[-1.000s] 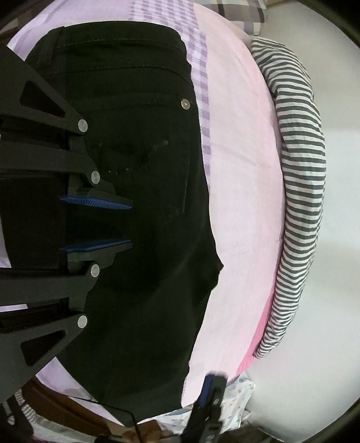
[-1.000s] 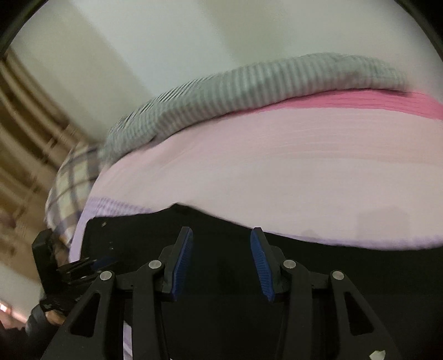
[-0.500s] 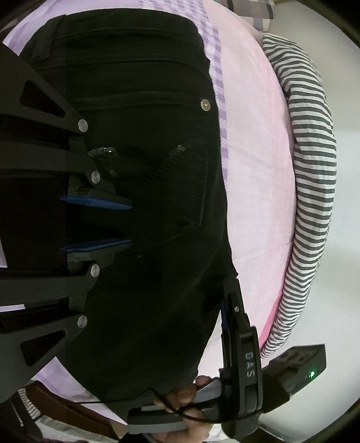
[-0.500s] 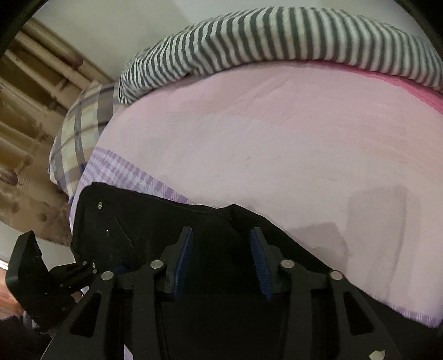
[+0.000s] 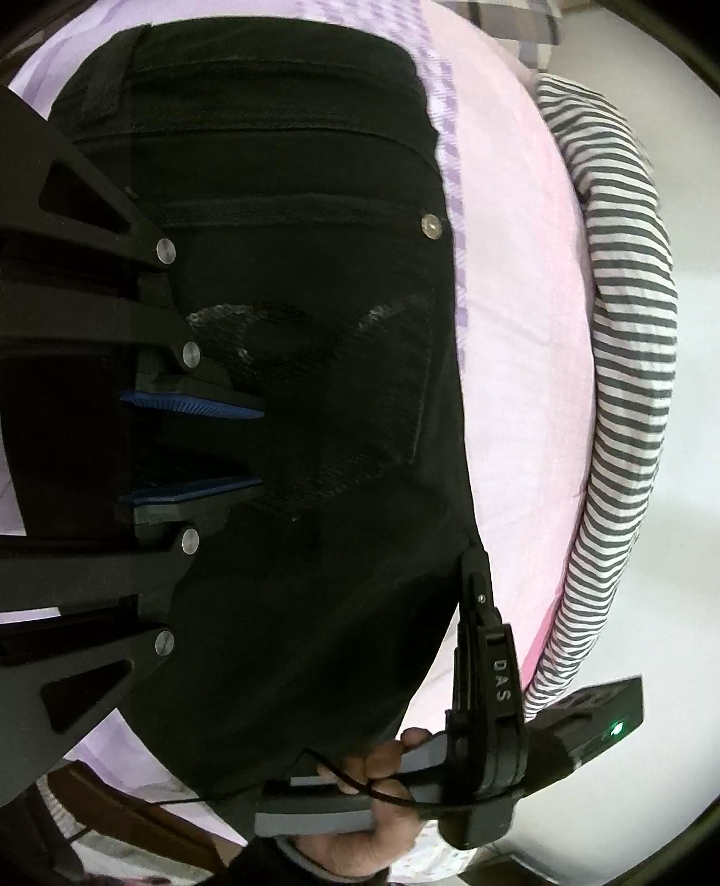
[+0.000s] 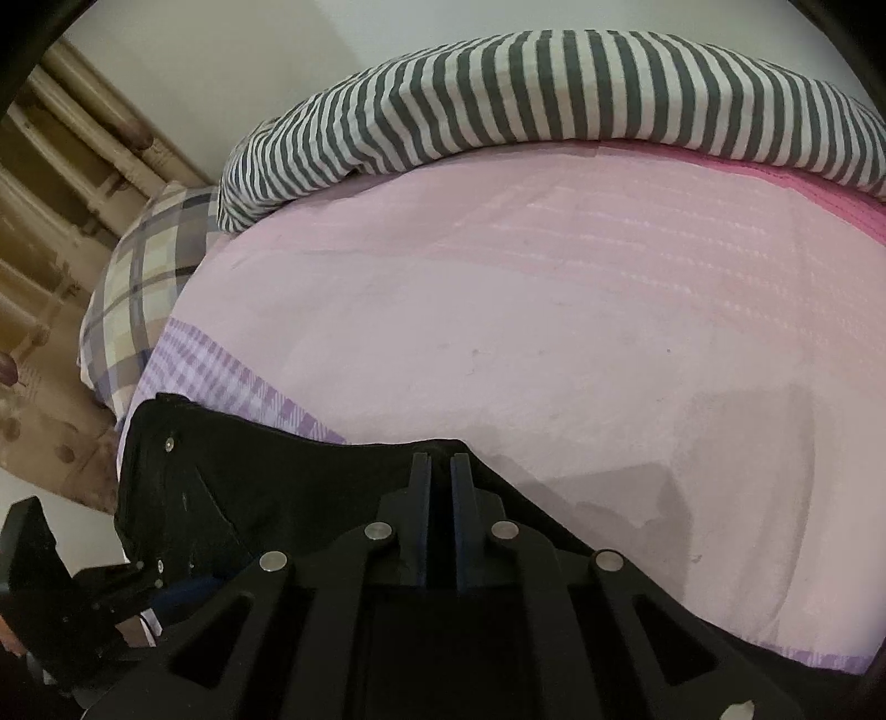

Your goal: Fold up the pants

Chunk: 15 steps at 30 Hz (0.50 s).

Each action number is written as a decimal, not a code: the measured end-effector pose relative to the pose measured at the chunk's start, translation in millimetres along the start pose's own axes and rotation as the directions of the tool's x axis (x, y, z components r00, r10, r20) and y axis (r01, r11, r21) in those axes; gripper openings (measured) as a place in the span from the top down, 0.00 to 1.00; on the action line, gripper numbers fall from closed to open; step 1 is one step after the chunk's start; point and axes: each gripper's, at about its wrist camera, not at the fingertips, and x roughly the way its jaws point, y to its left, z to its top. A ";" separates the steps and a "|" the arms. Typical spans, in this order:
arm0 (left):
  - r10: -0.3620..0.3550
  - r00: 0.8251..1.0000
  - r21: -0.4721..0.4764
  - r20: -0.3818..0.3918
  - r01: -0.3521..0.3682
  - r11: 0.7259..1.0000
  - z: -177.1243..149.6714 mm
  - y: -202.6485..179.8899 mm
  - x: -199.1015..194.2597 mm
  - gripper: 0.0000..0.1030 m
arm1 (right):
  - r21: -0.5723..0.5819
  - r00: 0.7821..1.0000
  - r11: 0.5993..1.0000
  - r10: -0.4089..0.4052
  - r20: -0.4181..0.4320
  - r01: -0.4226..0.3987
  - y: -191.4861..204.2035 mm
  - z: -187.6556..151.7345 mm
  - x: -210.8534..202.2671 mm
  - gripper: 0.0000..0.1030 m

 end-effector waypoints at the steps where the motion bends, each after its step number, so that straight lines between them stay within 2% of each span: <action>1: -0.008 1.000 -0.008 0.000 0.008 1.000 0.5 1.8 0.2 0.77 | -0.004 1.000 1.000 -0.017 -0.002 0.017 1.9 -1.2 -1.0 0.85; 2: -0.012 1.000 -0.014 0.000 0.012 1.000 1.1 2.4 0.1 0.77 | -0.002 0.999 0.999 -0.035 0.006 0.035 4.6 -1.8 -4.3 0.78; 3: -0.012 1.000 -0.016 -0.002 0.012 1.000 1.4 2.1 -0.2 0.77 | 0.004 0.999 1.000 -0.031 0.026 0.031 6.0 -4.0 -11.0 0.76; 9: 0.017 1.000 0.004 0.012 -0.017 1.000 -0.6 -9.4 -7.3 0.77 | 0.037 0.990 0.998 -0.059 0.131 0.055 -1.4 -35.3 -62.7 0.76; 15: -0.065 0.996 0.098 0.062 0.059 0.993 0.4 -46.4 -15.3 0.77 | 0.105 0.985 0.990 -0.107 0.132 0.094 -21.6 -81.5 -83.3 0.76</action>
